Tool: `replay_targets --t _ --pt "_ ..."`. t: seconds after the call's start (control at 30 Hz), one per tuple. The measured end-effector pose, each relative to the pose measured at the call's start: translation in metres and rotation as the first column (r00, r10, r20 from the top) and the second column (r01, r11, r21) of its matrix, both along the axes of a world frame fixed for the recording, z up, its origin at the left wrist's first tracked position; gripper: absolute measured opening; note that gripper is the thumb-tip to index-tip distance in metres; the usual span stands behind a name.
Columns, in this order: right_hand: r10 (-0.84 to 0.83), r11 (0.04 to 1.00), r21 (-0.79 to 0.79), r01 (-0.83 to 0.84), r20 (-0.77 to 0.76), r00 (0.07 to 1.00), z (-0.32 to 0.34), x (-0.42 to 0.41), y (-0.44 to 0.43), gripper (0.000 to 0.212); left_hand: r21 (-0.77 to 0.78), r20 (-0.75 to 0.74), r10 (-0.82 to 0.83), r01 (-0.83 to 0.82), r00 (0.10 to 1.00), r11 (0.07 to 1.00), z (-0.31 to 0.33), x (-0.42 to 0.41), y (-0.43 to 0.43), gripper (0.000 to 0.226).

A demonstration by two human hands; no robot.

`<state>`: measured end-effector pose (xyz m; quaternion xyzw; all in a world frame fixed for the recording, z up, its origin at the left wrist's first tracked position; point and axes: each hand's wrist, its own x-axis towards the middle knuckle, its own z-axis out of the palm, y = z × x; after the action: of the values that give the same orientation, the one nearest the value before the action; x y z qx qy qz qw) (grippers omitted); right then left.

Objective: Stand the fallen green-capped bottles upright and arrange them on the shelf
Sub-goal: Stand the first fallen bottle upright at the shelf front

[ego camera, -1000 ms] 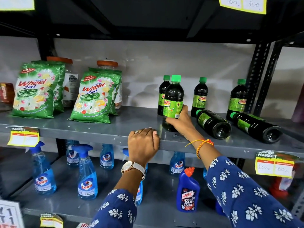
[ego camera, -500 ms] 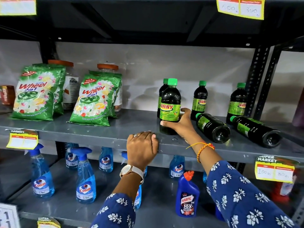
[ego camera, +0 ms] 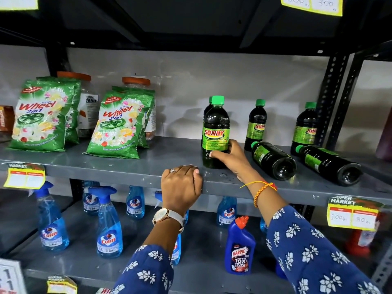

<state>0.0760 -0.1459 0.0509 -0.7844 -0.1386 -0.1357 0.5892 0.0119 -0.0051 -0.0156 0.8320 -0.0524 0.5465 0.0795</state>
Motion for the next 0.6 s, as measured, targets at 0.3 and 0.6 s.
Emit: replay_targets --t 0.3,0.6 --pt "-0.04 0.997 -0.07 0.042 0.025 0.999 0.0 -0.006 -0.003 0.038 0.002 0.016 -0.003 0.003 1.0 1.0 -0.001 0.0 0.001 0.039" --pt "-0.025 0.992 -0.122 0.036 0.085 0.996 -0.002 -0.037 -0.012 0.038 -0.013 -0.006 0.001 -0.001 1.0 1.0 -0.004 0.004 0.002 0.038"
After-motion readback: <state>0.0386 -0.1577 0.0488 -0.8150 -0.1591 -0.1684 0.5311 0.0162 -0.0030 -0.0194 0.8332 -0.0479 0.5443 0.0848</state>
